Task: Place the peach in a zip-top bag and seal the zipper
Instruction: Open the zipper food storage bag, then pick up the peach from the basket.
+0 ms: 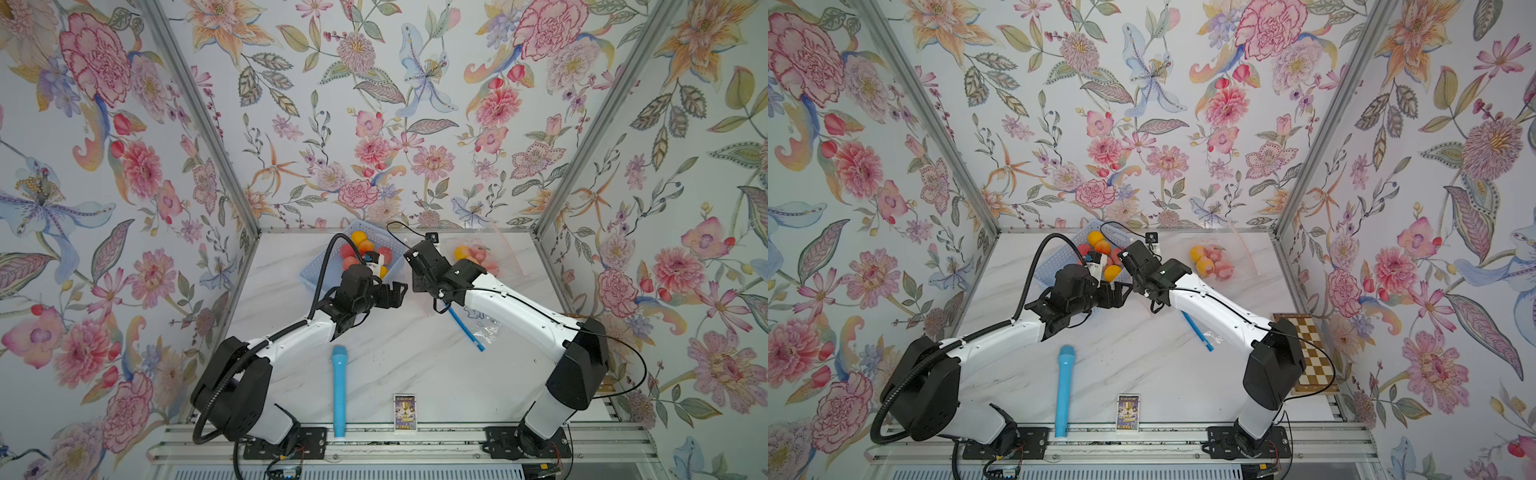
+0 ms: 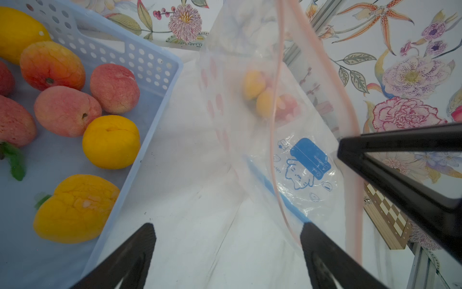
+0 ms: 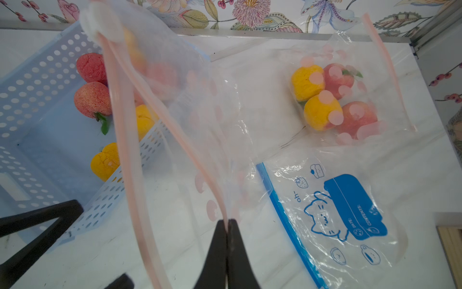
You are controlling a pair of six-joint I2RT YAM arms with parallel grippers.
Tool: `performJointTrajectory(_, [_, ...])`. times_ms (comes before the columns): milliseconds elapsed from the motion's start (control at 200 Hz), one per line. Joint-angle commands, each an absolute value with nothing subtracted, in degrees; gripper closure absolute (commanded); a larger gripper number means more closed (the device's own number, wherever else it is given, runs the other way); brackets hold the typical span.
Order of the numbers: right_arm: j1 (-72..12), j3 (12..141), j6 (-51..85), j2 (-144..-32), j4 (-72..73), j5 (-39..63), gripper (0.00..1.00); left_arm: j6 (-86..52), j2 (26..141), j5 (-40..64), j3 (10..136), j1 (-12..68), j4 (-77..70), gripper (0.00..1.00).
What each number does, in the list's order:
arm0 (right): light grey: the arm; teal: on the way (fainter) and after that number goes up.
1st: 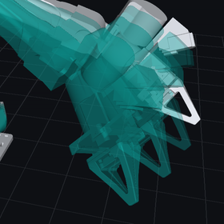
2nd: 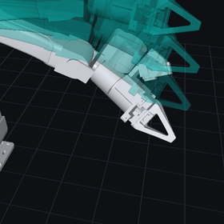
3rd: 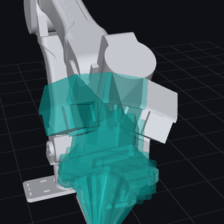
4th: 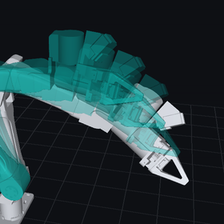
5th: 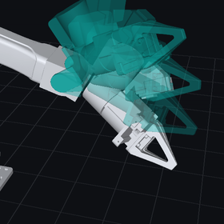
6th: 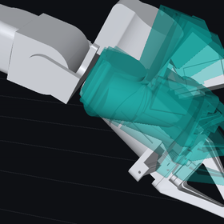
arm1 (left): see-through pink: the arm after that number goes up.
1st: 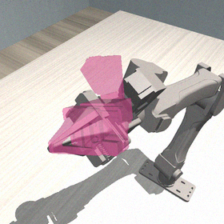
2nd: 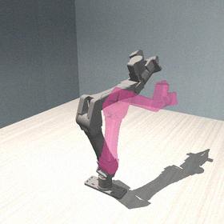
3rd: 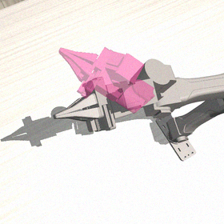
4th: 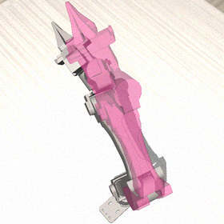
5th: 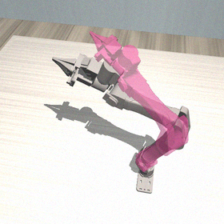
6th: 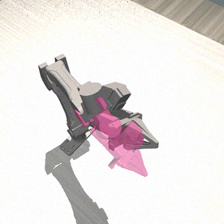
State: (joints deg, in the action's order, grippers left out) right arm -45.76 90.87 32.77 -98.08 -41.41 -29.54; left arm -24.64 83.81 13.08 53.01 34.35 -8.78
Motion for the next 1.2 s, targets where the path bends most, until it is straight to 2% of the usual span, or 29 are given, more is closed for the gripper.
performJointTrajectory(0, [-45.3,93.0,32.1,-99.4,-43.0,-28.4,1.00,-22.2,79.1,10.4,54.4,32.4,-6.0,0.02])
performJointTrajectory(220, [-45.4,95.3,31.5,-101.4,-43.0,-26.1,1.00,-18.6,79.1,2.8,55.5,26.5,-0.2,0.03])
performJointTrajectory(536, [-45.4,96.2,31.9,-102.2,-43.0,-24.1,1.00,-13.1,95.6,-0.7,68.9,18.4,5.8,0.08])
performJointTrajectory(841, [-45.4,96.4,32.3,-102.6,-43.0,-22.5,1.00,-12.5,112.0,1.8,83.1,15.2,10.5,0.13])
performJointTrajectory(1196, [-45.3,97.6,32.5,-103.3,-43.0,-21.5,1.00,-13.4,121.2,5.3,90.4,13.3,13.1,0.18])
